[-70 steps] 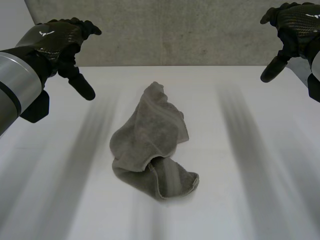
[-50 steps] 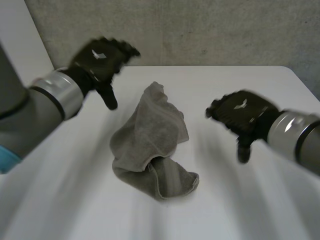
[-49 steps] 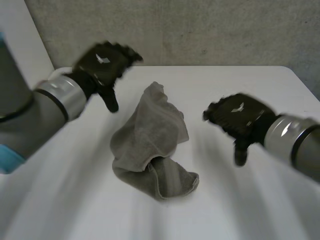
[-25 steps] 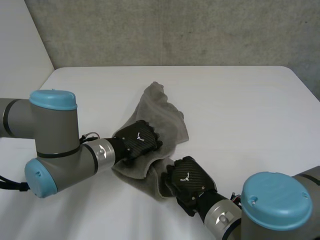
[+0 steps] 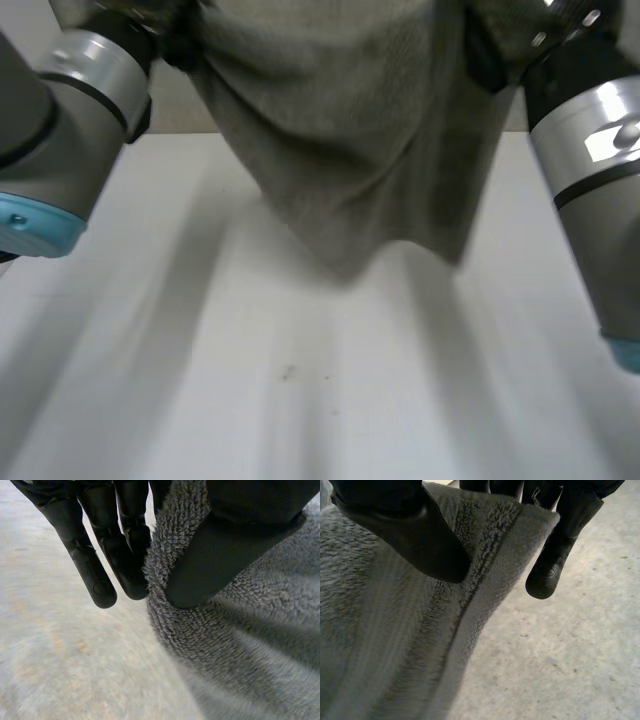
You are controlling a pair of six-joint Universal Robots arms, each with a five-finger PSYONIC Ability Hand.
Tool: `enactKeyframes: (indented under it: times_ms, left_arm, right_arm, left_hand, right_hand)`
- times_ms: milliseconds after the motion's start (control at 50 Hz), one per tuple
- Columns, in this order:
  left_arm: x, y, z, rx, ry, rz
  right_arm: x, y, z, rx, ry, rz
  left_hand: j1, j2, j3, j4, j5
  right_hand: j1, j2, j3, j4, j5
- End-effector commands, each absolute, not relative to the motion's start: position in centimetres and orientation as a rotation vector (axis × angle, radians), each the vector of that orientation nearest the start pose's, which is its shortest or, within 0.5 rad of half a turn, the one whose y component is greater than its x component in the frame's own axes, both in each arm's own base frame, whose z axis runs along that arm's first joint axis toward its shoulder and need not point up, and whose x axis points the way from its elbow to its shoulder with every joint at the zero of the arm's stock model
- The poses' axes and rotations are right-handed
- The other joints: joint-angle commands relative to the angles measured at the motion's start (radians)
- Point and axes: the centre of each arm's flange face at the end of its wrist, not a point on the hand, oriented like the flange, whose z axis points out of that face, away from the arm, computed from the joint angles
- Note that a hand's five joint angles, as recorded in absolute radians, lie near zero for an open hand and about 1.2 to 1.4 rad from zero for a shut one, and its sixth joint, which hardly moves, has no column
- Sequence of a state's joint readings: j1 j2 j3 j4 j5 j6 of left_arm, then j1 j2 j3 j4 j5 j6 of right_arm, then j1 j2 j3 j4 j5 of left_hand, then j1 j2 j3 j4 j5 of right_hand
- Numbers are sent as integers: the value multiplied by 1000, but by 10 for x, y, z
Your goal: Fold the towel.
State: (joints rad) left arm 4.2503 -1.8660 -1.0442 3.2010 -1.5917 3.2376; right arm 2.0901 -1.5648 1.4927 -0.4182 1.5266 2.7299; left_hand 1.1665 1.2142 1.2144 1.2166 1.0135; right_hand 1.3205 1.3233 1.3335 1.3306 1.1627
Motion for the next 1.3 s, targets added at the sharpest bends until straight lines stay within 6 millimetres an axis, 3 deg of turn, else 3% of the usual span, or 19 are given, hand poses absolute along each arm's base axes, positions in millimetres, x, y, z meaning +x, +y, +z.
enactKeyframes:
  times_ms: [20, 60, 80, 100, 180, 260, 300, 360, 400, 420, 440, 580, 620, 720, 820, 920, 960, 1080, 1300]
  left_arm:
    - [-268, -262, 343, 234, 2345, -2684]
    - [-258, -242, 298, 261, 2493, -2501]
    - [-258, -242, 298, 261, 2493, -2500]
    - [-253, -233, 276, 272, 2557, -2409]
    - [-241, -206, 223, 310, 2719, -2150]
    - [-234, -190, 203, 334, 2784, -2029]
    - [-232, -178, 192, 368, 2836, -1935]
    - [-232, -171, 190, 403, 2865, -1887]
    - [-236, -165, 198, 515, 2869, -1861]
    - [-237, -165, 198, 516, 2869, -1861]
    - [-240, -166, 208, 580, 2835, -1896]
    - [-252, -190, 244, 747, 2625, -2083]
    - [-260, -209, 263, 782, 2529, -2176]
    - [-275, -236, 268, 814, 2495, -2220]
    - [-293, -258, 252, 926, 2515, -2163]
    - [-311, -269, 229, 1272, 2428, -2000]
    - [-320, -272, 213, 1517, 2348, -1881]
    - [-331, -280, 189, 1737, 2289, -1749]
    - [-349, -255, 163, 2033, 2266, -1640]
  right_arm:
    - [281, -216, 352, -965, 1633, -2321]
    - [281, -217, 335, -1040, 1726, -2214]
    - [278, -220, 317, -1115, 1828, -2115]
    - [274, -223, 303, -1193, 1918, -2030]
    - [265, -227, 283, -1351, 2043, -1923]
    - [257, -237, 263, -1508, 2120, -1842]
    - [258, -239, 258, -1535, 2127, -1826]
    - [257, -241, 254, -1540, 2137, -1808]
    - [257, -240, 251, -1546, 2143, -1796]
    - [258, -239, 250, -1547, 2139, -1792]
    - [258, -239, 249, -1547, 2139, -1792]
    - [257, -231, 236, -1530, 2138, -1762]
    - [256, -231, 230, -1528, 2145, -1756]
    - [248, -213, 207, -1557, 2174, -1687]
    - [240, -201, 195, -1558, 2191, -1661]
    - [235, -190, 183, -1610, 2185, -1647]
    - [232, -187, 182, -1630, 2180, -1657]
    - [216, -190, 172, -1635, 2193, -1662]
    - [200, -196, 161, -1567, 2209, -1604]
  left_hand:
    - [230, 182, 182, 180, 208]
    - [230, 182, 182, 180, 208]
    - [230, 182, 182, 180, 208]
    - [230, 182, 182, 180, 208]
    - [230, 182, 182, 180, 208]
    - [230, 182, 182, 180, 208]
    - [6, -42, -42, -44, -16]
    - [-245, -293, -293, -296, -267]
    - [-701, -749, -749, -751, -723]
    - [-703, -751, -751, -754, -725]
    - [-991, -1039, -1039, -1041, -1013]
    - [-992, -1040, -1040, -1042, -1013]
    - [-992, -1040, -1040, -1042, -1013]
    - [-962, -1010, -1010, -1012, -983]
    - [-953, -1001, -1001, -1003, -975]
    - [-906, -954, -954, -956, -928]
    - [-909, -957, -957, -959, -930]
    - [-912, -960, -960, -962, -933]
    - [-894, -942, -942, -944, -916]
  right_hand:
    - [76, 73, 63, 66, 59]
    - [76, 73, 63, 66, 59]
    - [76, 73, 63, 66, 59]
    - [76, 73, 63, 66, 59]
    - [76, 73, 63, 66, 59]
    - [76, 73, 63, 66, 59]
    - [76, 73, 63, 66, 59]
    - [76, 73, 63, 66, 59]
    - [76, 73, 63, 66, 59]
    - [76, 73, 63, 66, 59]
    - [76, 73, 63, 66, 59]
    - [76, 73, 63, 66, 59]
    - [76, 73, 63, 66, 59]
    - [76, 73, 63, 66, 59]
    - [76, 73, 63, 66, 59]
    - [76, 73, 63, 66, 59]
    - [76, 73, 63, 66, 59]
    - [76, 73, 63, 66, 59]
    - [76, 73, 63, 66, 59]
